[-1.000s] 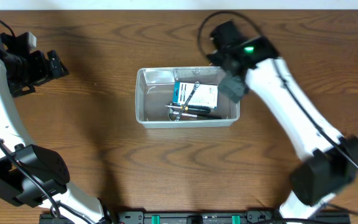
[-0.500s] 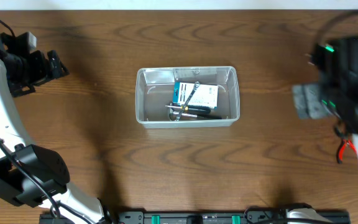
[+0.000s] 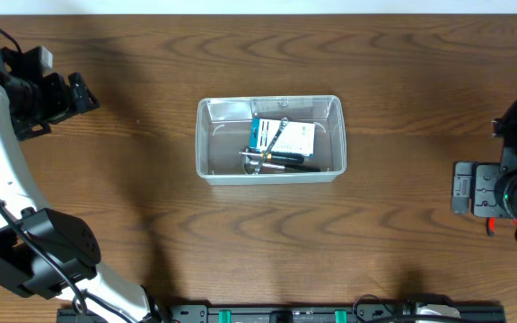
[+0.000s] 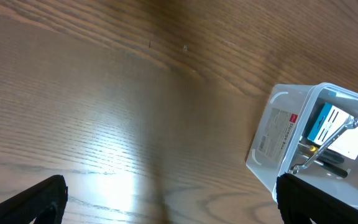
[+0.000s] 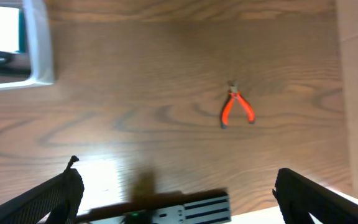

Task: Pack container
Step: 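Swing the right gripper back right toward the red-handled pliers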

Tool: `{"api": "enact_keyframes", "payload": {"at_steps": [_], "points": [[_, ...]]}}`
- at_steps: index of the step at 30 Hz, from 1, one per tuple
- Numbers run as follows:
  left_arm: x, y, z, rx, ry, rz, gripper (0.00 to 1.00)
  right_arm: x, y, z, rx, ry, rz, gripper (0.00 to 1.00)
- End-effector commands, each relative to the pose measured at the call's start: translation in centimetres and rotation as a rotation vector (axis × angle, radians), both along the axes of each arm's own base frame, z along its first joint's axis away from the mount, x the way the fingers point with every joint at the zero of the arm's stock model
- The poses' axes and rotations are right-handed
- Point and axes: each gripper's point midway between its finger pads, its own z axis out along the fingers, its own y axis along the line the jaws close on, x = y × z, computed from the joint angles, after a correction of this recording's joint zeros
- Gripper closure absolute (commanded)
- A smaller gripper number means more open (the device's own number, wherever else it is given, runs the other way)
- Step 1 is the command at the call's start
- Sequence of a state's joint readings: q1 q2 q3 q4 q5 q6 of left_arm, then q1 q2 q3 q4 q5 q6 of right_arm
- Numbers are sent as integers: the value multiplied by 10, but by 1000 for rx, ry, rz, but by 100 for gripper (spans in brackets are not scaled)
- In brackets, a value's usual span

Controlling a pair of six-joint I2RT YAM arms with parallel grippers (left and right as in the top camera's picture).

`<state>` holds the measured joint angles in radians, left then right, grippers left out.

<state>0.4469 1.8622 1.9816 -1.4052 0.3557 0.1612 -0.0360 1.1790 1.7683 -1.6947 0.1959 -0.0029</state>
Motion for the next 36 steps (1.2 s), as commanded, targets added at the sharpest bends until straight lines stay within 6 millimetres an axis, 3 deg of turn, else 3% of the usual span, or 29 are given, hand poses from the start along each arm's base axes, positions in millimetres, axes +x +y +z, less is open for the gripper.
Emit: {"api": "enact_keyframes", "payload": {"at_steps": [1,10,14,18,25,32,36], "points": [[0,2,-4,4,12,-4,2,0,5,2,47,-15,-13,1],[0,2,-4,4,12,-4,2,-5,-9,-7,-56,40,17,1],[0,2,-4,4,12,-4,2,-10,-11,-31,-56,130,13,1],[0,1,-4,4,12,-5,2,-14,-17,-67,-35,239,-26,1],[0,2,-4,4,12,-4,2,11,-5,-118,129,267,2,1],[0,2,-4,4,12,-4,2,19,-5,-143,217,340,70,1],[0,2,-4,4,12,-4,2,19,-27,-154,199,393,-3,1]]}}
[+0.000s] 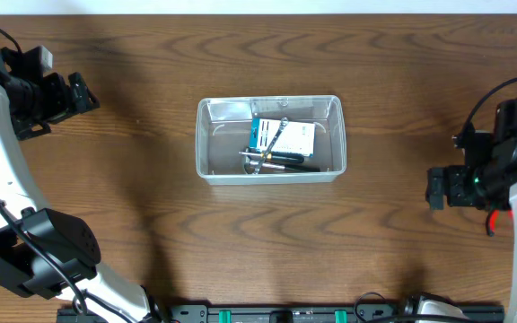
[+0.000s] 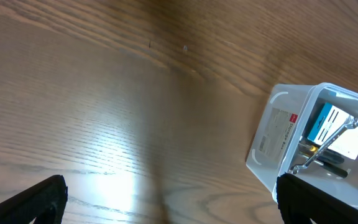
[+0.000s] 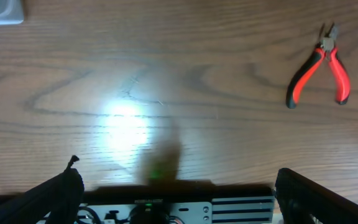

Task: Pack container
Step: 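Swing the right gripper back right toward the red-handled pliers, then align the open right gripper above the red pliers' joint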

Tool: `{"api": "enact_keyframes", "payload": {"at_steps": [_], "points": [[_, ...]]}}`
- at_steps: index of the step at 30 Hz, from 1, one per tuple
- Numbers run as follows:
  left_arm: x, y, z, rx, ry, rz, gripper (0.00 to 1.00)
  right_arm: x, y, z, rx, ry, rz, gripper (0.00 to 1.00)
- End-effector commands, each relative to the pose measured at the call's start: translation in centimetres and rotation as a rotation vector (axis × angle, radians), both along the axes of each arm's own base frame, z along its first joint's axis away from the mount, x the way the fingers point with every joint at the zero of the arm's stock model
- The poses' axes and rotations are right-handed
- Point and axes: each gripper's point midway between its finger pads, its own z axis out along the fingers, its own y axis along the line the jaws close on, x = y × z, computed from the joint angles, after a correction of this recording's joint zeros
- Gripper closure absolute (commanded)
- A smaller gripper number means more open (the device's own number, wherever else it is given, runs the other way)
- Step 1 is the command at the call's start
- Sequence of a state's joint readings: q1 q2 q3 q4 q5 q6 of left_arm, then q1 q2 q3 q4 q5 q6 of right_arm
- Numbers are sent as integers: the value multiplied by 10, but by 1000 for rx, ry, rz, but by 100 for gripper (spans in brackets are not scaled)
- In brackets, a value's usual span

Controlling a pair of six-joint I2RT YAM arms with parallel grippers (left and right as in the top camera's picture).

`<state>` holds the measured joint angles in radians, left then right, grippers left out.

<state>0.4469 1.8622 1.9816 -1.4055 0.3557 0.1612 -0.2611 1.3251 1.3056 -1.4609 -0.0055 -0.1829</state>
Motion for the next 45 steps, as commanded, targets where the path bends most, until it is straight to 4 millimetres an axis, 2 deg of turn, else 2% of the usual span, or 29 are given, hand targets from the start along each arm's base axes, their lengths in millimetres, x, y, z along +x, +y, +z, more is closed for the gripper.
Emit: {"api": "enact_keyframes", "payload": {"at_steps": [1,4,9,18,27,30,34,37,39,42,45], "points": [[0,2,-4,5,12,-4,2,-2,-22,-11,-39,53,-27,1],[0,2,-4,5,12,-4,2,4,-35,-17,-60,61,-58,1],[0,2,-4,5,12,-4,2,22,-31,-19,-17,-8,-88,1],[0,2,-4,5,12,-4,2,30,-65,-16,-47,-83,-214,1],[0,2,-4,5,12,-4,2,-2,-103,-18,-33,-60,-578,1],[0,2,-4,5,12,-4,2,-7,-110,-18,-24,-63,-660,1],[0,2,-4,5,12,-4,2,-4,-102,-19,42,-76,-666,1],[0,2,-4,5,12,-4,2,5,-87,-18,133,-100,-650,1],[0,2,-4,5,12,-4,2,10,-74,-16,205,-115,-571,1],[0,2,-4,5,12,-4,2,17,-51,-10,310,-157,-357,1],[0,2,-4,5,12,-4,2,11,-53,-12,275,-139,-269,1]]}}
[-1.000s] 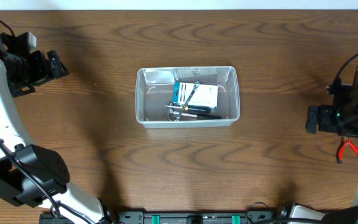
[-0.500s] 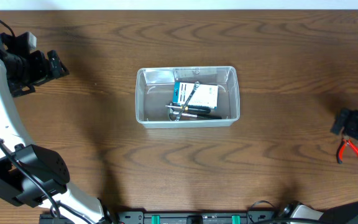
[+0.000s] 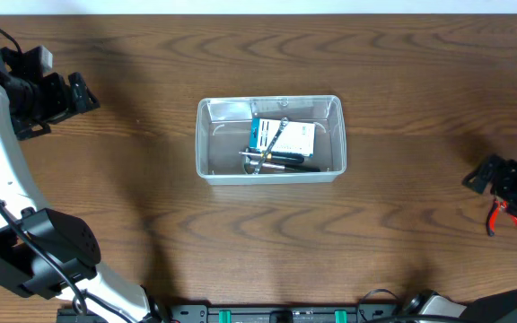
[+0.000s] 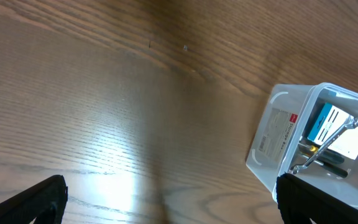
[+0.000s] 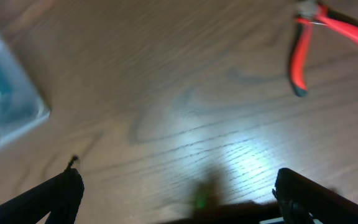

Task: Pack container
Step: 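Align the open right gripper above the red pliers' joint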

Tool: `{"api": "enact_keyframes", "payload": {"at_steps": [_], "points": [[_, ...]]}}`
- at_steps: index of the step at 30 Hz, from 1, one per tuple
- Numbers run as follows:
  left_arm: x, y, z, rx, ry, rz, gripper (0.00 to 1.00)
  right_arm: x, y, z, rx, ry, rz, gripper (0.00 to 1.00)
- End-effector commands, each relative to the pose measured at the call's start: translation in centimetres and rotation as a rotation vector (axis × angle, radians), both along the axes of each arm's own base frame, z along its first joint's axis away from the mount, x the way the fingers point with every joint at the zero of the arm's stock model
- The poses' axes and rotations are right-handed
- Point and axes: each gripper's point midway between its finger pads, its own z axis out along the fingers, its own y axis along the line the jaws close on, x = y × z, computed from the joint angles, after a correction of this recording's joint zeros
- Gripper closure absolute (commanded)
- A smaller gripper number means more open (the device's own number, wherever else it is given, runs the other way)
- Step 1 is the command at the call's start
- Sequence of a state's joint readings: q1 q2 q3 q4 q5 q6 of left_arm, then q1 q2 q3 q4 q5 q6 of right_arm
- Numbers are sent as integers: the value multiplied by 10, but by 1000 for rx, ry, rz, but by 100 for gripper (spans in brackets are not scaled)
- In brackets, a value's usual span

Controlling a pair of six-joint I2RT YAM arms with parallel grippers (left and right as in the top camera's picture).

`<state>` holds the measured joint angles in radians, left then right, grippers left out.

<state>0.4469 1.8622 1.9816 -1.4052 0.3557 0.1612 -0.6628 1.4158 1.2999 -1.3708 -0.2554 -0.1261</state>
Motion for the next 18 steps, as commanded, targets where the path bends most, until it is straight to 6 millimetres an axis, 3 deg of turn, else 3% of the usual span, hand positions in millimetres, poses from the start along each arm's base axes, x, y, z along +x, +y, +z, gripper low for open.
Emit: {"api": "enact_keyframes", "payload": {"at_steps": [1,5,11,15,18], "points": [[0,2,-4,4,12,-4,2,3,6,0,-3,-52,179,1],[0,2,-4,4,12,-4,2,3,-14,-3,-116,-32,228,1],[0,2,-4,4,12,-4,2,21,-31,1,-203,-94,224,1],[0,2,-4,4,12,-4,2,26,-35,3,-222,-114,233,1],[0,2,-4,4,12,-4,2,26,-28,1,-215,-129,352,1]]}}
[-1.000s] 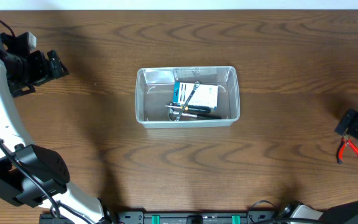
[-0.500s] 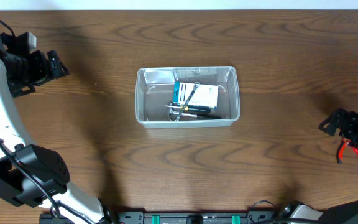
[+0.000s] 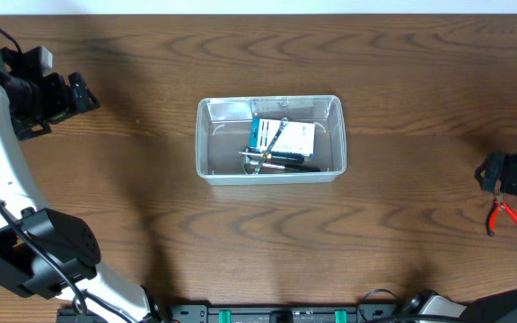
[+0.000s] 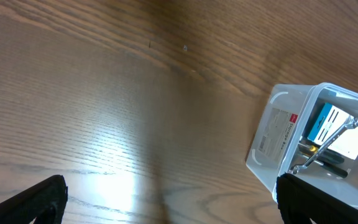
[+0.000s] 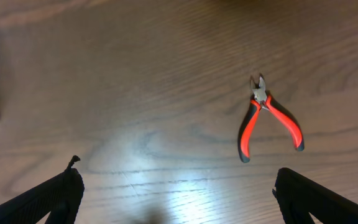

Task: Pack container
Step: 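Align the open right gripper above the red pliers' joint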

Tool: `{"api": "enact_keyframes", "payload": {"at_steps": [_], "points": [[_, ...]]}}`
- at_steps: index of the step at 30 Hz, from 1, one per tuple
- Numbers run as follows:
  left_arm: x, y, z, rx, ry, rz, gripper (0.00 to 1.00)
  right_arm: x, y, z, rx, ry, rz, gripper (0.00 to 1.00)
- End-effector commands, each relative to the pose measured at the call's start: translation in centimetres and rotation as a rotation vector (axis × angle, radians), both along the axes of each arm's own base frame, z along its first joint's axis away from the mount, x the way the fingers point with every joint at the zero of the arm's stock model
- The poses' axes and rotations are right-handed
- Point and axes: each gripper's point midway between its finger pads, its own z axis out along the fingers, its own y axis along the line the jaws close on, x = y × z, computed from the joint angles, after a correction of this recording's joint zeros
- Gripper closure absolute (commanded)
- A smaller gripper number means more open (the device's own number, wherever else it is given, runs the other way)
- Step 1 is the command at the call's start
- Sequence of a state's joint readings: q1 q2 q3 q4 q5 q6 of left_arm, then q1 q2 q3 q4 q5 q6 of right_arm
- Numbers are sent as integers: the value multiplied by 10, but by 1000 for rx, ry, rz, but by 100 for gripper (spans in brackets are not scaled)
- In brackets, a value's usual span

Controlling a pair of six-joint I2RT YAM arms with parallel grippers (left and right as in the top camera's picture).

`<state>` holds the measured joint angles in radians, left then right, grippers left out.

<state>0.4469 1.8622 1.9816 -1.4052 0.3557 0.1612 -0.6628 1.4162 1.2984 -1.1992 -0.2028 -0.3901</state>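
Observation:
A clear plastic container (image 3: pixel 206 135) stands mid-table, holding a blue-and-white box (image 3: pixel 300 139), a wrench (image 4: pixel 332 144) and dark tools. Red-handled pliers (image 3: pixel 505 215) lie on the wood at the far right, also in the right wrist view as pliers (image 5: pixel 271 117), jaws pointing away. My right gripper (image 5: pixel 178 190) hovers open just left of the pliers with nothing between its fingers. My left gripper (image 4: pixel 169 198) is open at the far left, well away from the container (image 4: pixel 278 140).
Brown wooden table (image 3: pixel 402 72) all round. A black rail (image 3: pixel 330 314) runs along the front edge. The left arm's white links reach down the left side.
The right gripper has shifted and turned. The pliers, at the top right of its view before, now lie right of centre. The left arm has not moved.
The right gripper was first at the right side with the pliers small in its view. Then it sat further left and forward, then at the table's right edge. Now it hangs beside the pliers. Container contents and left arm stayed unchanged.

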Motion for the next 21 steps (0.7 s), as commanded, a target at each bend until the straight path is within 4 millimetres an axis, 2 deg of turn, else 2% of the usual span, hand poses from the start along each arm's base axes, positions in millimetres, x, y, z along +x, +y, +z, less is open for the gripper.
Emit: {"api": "enact_keyframes", "payload": {"at_steps": [1,3,6,13,17,21], "points": [[0,2,-4,4,12,-4,2,-3,9,-5,3,6,171,1],[0,2,-4,4,12,-4,2,-10,19,-12,21,25,271,1],[0,2,-4,4,12,-4,2,-15,24,-29,33,41,331,1],[0,2,-4,4,12,-4,2,-26,10,-80,-38,112,266,1],[0,1,-4,4,12,-5,2,-23,-6,-84,-96,114,186,1],[0,2,-4,4,12,-4,2,-18,-13,-84,-118,96,170,1]]}}
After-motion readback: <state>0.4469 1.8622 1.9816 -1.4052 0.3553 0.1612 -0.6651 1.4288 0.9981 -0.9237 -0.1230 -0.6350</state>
